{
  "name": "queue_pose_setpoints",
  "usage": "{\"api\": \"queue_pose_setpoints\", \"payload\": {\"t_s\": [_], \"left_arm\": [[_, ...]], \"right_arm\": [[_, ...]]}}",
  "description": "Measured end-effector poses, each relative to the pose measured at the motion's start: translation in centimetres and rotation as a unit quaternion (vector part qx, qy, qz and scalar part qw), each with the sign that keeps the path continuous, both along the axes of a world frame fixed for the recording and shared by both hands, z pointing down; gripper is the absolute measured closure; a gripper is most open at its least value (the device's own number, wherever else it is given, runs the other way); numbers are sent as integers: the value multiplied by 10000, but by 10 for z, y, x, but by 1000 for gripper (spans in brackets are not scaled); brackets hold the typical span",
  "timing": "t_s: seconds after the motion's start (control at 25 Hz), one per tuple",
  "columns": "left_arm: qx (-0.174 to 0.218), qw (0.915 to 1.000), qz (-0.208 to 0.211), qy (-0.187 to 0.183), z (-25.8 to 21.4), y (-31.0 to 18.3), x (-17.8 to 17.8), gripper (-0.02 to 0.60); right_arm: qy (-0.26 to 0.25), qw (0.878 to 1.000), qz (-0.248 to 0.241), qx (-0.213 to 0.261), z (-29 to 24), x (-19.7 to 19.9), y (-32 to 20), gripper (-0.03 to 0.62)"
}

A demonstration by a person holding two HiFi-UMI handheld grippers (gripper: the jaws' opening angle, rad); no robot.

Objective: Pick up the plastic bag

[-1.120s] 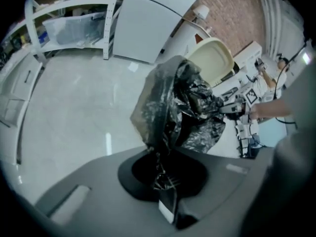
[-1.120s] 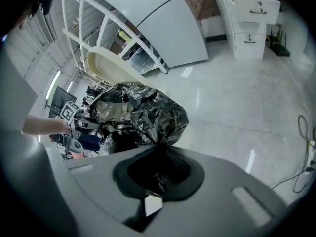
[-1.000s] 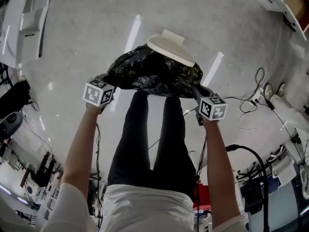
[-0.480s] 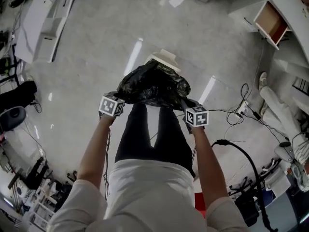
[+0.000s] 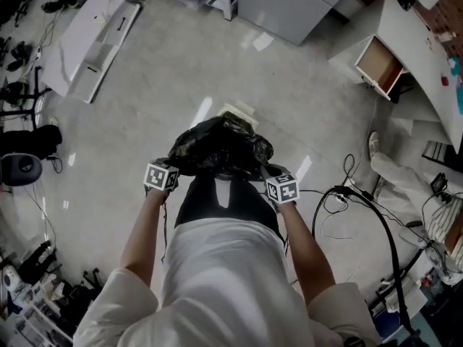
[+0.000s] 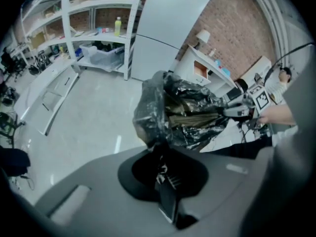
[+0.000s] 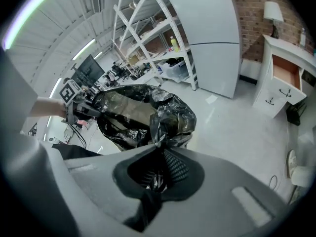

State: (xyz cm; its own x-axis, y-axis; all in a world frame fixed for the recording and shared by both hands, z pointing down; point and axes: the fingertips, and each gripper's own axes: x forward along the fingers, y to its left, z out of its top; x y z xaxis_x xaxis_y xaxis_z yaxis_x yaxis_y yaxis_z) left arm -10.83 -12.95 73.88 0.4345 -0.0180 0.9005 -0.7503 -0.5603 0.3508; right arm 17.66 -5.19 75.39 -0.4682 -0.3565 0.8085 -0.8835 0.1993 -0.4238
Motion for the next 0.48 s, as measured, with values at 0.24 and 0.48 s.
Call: {"api": "queue_pose_setpoints", "payload": {"t_s": [0.24, 0.48], "left_arm": [[303, 9992, -77, 257, -57, 24, 0, 575], [695, 9960, 194, 522, -107, 54, -17, 575]], "right_arm": [[-155, 9990, 213, 354, -65, -19, 14, 589], [62, 9969, 308, 726, -120, -51, 26, 589]]}}
